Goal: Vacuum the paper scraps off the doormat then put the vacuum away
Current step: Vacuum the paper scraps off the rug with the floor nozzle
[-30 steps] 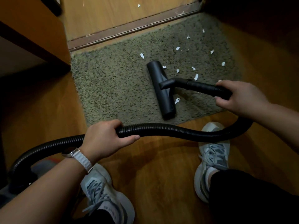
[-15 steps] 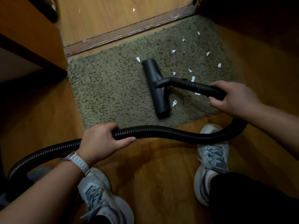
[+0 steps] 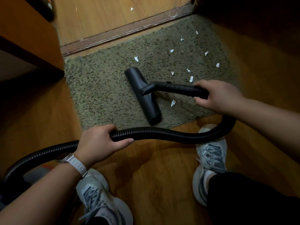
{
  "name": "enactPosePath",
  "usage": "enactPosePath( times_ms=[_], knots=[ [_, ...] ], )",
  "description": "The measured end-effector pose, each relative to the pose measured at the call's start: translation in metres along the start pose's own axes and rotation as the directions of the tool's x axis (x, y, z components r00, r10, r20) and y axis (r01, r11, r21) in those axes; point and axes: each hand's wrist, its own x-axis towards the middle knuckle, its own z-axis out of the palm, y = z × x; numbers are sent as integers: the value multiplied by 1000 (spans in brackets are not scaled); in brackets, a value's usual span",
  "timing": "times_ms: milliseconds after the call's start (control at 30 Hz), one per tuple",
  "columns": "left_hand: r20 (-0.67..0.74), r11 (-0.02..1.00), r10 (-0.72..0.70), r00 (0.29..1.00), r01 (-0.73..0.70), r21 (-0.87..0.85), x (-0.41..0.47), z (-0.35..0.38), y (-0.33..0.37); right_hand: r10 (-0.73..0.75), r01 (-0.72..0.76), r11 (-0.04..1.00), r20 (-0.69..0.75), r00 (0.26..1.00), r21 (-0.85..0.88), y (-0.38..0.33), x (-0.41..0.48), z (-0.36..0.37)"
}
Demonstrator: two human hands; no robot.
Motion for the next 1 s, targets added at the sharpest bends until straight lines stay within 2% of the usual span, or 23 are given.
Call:
enactPosePath(
  times_ms=[67,167,333,433,600,867,1000],
  knots=[
    [8,1000,-13,1000,13,0,-1,0,0,14,-13,1000,-28,1000,29,2,-2,-1],
    [19,1000,-27,999,27,7,1,-2,0,122,-112,988,-99,988,103,11,0,-3],
    [-3,996,-80,997,80,-42,8,-18,1,225,-204,965,-123,967,164,15,23,-13],
    [-2,986,-133,991,132,-103,12,-29,2,208,-186,970,-143,968,154,4,49,-17],
    [0,982,-163,987,162,-100,11,-31,0,145,-131,985,-134,980,112,-27,88,-16],
    [-6,992,-104,995,103,-78,7,-23,-9,-53,49,996,-50,997,-71,-44,89,-6],
    [-28,996,-83,996,82,-46,7,-17,-13,29,-27,999,-100,995,22,-33,78,-9]
  ],
)
